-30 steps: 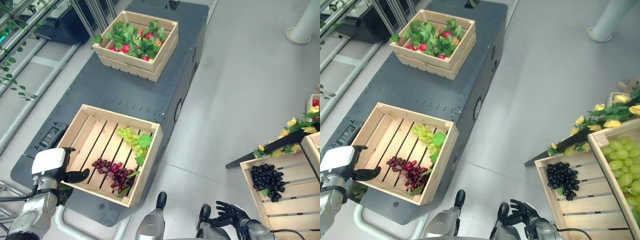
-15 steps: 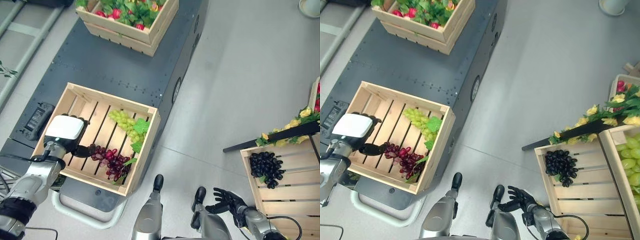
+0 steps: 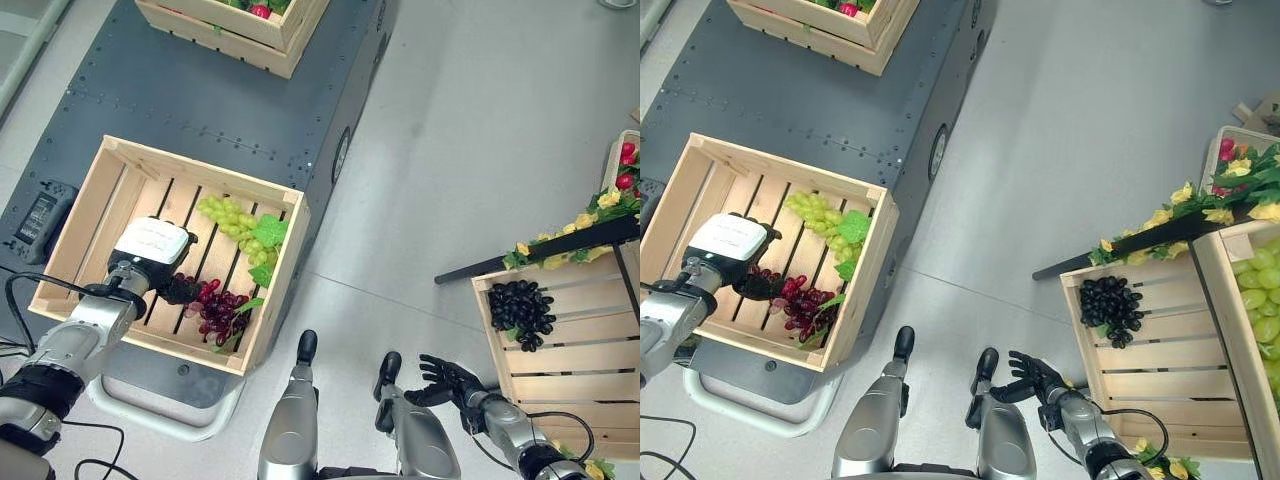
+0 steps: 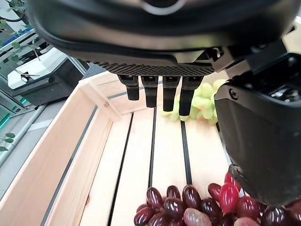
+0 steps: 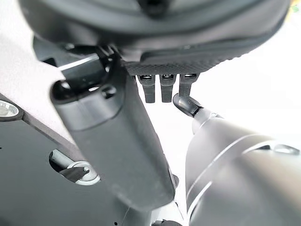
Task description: Pick up the fruits from the basket on one side to the basket on the other side
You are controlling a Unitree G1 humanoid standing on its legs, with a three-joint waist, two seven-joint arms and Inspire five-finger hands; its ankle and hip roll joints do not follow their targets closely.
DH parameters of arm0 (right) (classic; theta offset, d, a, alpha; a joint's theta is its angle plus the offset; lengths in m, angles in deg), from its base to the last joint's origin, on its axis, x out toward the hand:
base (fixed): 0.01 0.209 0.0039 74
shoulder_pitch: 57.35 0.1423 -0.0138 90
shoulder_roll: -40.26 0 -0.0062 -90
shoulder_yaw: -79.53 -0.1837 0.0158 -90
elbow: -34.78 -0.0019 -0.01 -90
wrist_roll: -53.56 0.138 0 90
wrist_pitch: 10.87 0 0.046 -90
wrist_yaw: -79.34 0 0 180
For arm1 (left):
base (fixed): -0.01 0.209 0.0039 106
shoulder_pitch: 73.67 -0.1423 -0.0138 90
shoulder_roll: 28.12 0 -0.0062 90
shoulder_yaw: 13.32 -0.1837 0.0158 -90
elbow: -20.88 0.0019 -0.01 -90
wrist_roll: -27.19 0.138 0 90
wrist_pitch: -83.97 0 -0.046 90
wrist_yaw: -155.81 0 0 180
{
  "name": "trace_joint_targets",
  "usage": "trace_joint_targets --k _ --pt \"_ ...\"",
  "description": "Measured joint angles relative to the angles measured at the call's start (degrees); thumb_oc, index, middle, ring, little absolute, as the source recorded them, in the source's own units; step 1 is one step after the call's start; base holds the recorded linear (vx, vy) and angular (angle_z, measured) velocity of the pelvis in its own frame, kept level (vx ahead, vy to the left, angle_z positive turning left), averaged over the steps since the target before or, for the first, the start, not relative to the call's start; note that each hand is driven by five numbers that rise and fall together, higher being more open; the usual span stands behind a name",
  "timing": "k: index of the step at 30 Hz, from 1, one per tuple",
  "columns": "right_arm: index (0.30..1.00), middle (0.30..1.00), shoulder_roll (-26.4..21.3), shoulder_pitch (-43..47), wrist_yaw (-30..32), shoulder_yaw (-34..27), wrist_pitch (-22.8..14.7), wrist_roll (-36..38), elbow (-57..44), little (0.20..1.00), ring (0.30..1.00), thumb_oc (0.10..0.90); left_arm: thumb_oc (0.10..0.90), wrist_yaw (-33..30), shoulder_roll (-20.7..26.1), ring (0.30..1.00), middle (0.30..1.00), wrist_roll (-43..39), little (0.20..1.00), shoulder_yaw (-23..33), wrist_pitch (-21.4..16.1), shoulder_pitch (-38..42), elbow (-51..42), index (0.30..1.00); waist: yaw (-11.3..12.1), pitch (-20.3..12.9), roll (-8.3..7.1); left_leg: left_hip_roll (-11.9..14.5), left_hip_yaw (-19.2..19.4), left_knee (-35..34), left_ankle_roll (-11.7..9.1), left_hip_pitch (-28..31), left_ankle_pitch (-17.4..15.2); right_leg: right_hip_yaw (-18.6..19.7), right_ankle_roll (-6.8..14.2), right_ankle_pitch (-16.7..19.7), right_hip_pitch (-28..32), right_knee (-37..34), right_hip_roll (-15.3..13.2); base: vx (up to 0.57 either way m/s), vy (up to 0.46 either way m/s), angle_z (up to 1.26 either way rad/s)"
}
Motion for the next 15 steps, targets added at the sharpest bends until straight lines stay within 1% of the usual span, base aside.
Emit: trace_joint_targets --k 2,4,5,6,7,9,11,13,15 --pt "0.9 0.9 0.02 0.0 0.0 -0.01 -0.05 0.01 -0.01 0.9 0.9 0.8 0.8 0.13 1.49 0.9 0.9 -0.09 0.9 0.0 -0.09 -0.08 -0.27 0.9 0.18 0.0 0.0 0.0 -0.08 0.04 -0.03 0.0 0.03 -0.08 -0.03 -0.02 0.01 0.1 0.0 0.0 -0.034 0.02" --pt "0.9 0.9 0.02 -0.06 0.0 -0.03 -0.08 0.18 -0.19 0.9 0.9 0.8 0.8 0.21 4.35 0.9 0.9 -0.13 0.9 1.11 -0.21 -1.29 -2.35 0.9 0.37 0.0 0.0 0.0 -0.22 0.16 -0.05 -0.02 0.03 -0.26 -0.06 -0.1 0.05 0.2 0.0 0.01 -0.05 0.02" --pt "0.9 0.9 0.02 -0.07 0.0 -0.03 -0.08 0.36 -0.21 0.9 0.9 0.8 0.8 0.18 4.89 0.9 0.9 -0.15 0.9 2.46 -0.28 -2.33 -3.25 0.9 0.47 0.01 0.02 -0.01 -0.28 0.18 -0.06 -0.02 0.04 -0.33 -0.05 -0.15 0.08 0.27 0.0 0.03 -0.052 0.02" --pt "0.9 0.9 0.02 -0.27 0.0 -0.06 -0.12 1.83 -0.28 0.9 0.9 0.8 0.8 0.01 5.34 0.9 0.9 -0.19 0.9 4.96 -0.5 -3.75 -4.64 0.9 0.74 0.0 0.03 0.0 -0.36 0.21 -0.06 -0.02 0.04 -0.43 -0.07 -0.23 0.1 0.28 -0.02 0.02 -0.03 0.03" --pt "0.9 0.9 0.02 -0.36 0.0 -0.09 -0.16 1.86 -0.3 0.9 0.9 0.8 0.8 -0.12 5.7 0.9 0.9 -0.32 0.9 6.05 -0.51 -4.39 -5.31 0.9 1.03 0.0 0.05 0.01 -0.43 0.21 -0.09 -0.02 0.05 -0.49 -0.08 -0.27 0.13 0.3 -0.01 0.01 -0.036 0.02" --pt "0.9 0.9 0.03 -0.68 0.0 -0.19 -0.18 1.87 -0.47 0.9 0.9 0.8 0.8 -0.59 6.19 0.9 0.9 -1.65 0.9 10.1 -0.39 -7.03 -7.81 0.9 1.73 0.02 0.08 -0.04 -0.57 0.2 -0.1 -0.02 0.07 -0.54 -0.02 -0.34 0.21 0.33 -0.02 0.0 -0.044 0.05" --pt "0.9 0.9 0.15 -0.67 0.0 -0.18 -0.21 1.88 -0.53 0.9 0.9 0.8 0.8 -0.83 6.53 0.9 0.9 -2.25 0.9 12.06 -0.33 -8.26 -8.25 0.9 2.3 0.03 0.11 -0.06 -0.66 0.24 -0.11 -0.02 0.07 -0.69 0.08 -0.66 0.18 0.74 -0.08 0.01 -0.055 0.07" --pt "0.9 0.9 0.31 -0.82 0.01 -0.23 -0.27 1.96 -0.64 0.9 0.9 0.8 0.8 -1.58 6.56 0.9 0.9 -2.22 0.9 16.33 -0.46 -11.88 -8.95 0.9 2.79 0.04 0.13 -0.09 -0.99 0.35 -0.13 0.0 0.08 -0.92 0.03 -1.09 0.14 1.25 -0.16 0.02 -0.055 0.07" --pt "0.9 0.9 0.35 -0.94 0.01 -0.27 -0.27 1.97 -0.61 0.9 0.9 0.8 0.8 -1.61 6.95 0.9 0.9 -2.12 0.9 17.77 -0.84 -13.37 -8.91 0.9 3.29 0.07 0.19 -0.11 -1.33 0.39 -0.16 0.0 0.1 -1.17 -0.04 -1.37 0.16 1.68 -0.19 0.01 -0.042 0.07"
